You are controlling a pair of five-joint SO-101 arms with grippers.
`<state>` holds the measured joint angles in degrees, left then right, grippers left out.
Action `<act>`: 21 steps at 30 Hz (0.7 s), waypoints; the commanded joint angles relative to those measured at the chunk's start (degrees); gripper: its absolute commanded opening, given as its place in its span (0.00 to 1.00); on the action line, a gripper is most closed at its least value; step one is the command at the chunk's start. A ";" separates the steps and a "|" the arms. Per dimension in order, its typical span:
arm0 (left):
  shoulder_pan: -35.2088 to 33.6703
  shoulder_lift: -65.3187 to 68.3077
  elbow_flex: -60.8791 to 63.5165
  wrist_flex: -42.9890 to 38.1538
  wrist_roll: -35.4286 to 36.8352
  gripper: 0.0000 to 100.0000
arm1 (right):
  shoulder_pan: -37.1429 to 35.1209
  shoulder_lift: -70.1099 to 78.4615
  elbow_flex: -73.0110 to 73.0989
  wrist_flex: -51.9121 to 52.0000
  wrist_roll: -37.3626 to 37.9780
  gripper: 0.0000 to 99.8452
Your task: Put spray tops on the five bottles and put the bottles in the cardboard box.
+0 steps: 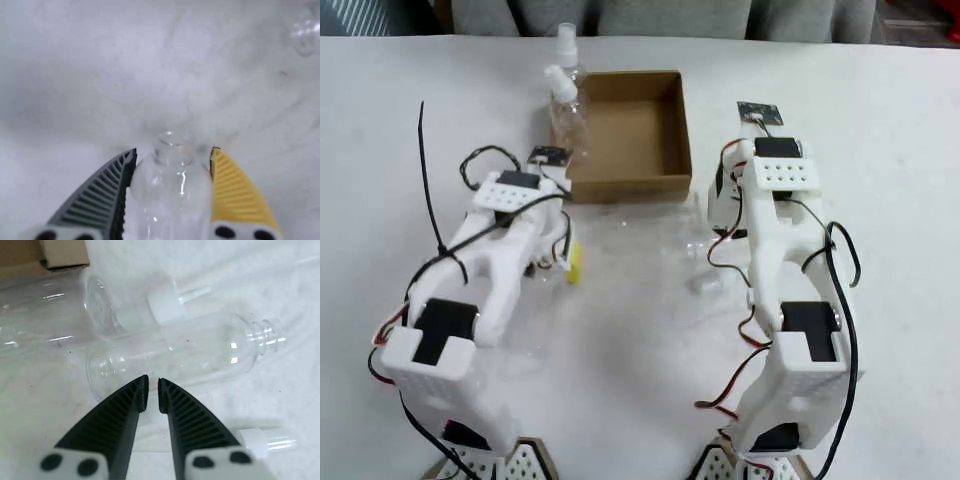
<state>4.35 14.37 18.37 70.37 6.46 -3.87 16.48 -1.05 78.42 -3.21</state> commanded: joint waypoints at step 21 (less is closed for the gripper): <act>0.04 -13.14 -0.97 8.44 0.62 0.26 | 1.10 -0.92 0.53 -0.92 2.90 0.03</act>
<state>4.70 10.42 18.37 75.12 6.81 -3.87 16.48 -1.05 78.42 -1.80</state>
